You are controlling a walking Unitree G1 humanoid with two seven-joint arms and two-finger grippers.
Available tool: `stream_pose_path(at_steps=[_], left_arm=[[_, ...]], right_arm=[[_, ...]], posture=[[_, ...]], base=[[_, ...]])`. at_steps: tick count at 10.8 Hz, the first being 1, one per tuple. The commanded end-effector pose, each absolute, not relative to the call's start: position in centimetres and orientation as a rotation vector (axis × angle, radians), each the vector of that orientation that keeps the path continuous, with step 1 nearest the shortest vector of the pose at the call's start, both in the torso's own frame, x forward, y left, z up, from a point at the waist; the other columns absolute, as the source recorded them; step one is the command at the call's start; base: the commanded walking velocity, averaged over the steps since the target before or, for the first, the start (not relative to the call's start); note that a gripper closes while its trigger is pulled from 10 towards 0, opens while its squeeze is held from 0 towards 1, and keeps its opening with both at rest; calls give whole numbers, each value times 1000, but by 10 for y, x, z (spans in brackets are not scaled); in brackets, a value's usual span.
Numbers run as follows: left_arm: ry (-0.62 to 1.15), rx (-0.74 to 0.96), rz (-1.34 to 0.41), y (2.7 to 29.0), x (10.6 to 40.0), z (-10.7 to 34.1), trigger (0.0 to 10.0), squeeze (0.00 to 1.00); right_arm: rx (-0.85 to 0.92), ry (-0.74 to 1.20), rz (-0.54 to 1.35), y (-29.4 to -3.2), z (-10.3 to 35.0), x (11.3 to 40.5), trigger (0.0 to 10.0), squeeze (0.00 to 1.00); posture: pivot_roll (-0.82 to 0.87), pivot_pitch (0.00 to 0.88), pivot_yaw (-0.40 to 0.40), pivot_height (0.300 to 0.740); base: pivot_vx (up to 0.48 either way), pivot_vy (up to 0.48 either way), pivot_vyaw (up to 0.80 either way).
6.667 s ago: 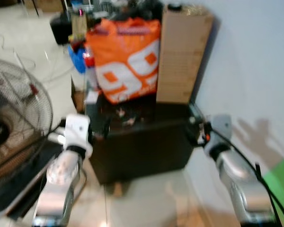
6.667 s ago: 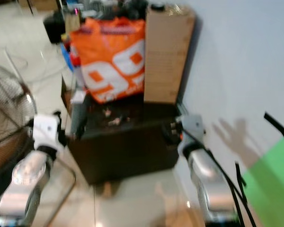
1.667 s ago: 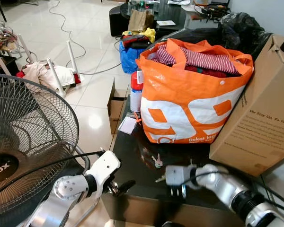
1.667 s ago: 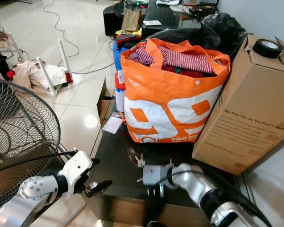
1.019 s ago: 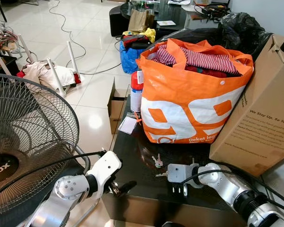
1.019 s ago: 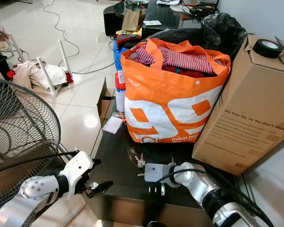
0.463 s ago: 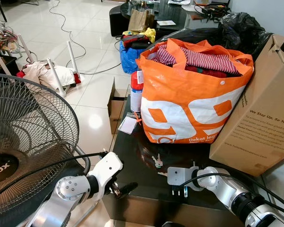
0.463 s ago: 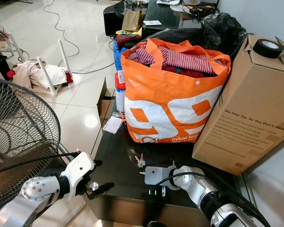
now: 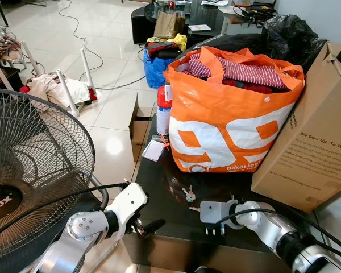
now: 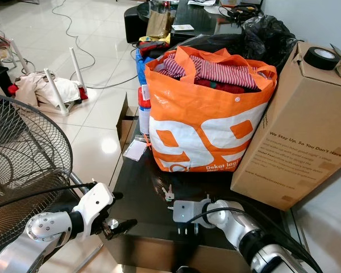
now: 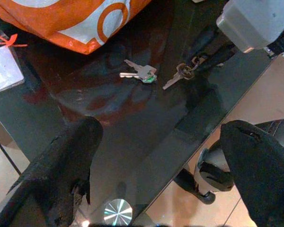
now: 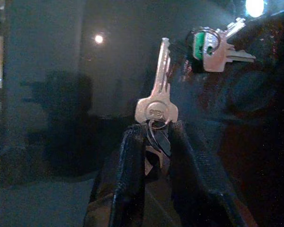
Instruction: Hang keys on a hook
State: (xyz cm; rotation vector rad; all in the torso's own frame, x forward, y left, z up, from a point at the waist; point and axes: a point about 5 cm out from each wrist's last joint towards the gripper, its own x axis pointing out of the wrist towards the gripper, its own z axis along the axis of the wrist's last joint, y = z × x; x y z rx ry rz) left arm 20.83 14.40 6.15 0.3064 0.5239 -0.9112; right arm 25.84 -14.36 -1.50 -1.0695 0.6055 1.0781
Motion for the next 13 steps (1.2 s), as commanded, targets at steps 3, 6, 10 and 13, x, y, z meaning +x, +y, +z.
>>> stream_pose_path(at_steps=[3, 6, 10, 13], left_arm=[[500, 324, -924, 142, 212, 67, 10000, 0], [500, 326, -924, 142, 213, 66, 10000, 0], [494, 331, -925, 142, 215, 67, 10000, 0], [469, 333, -918, 146, 217, 73, 10000, 0]], right_arm=[[-1116, 617, 1054, -149, -14, 263, 8510, 0], [-1117, 627, 1052, -152, -15, 264, 2784, 0], [-1096, 610, 1044, -151, -12, 267, 1451, 0], [-958, 424, 1072, -143, 8, 269, 0, 0]], posture=[[-86, 0, -41, 740], [-83, 0, -42, 740], [-78, 0, -38, 740], [-63, 0, -28, 740]], base=[[0, 0, 0], [0, 0, 0], [0, 0, 0], [0, 0, 0]])
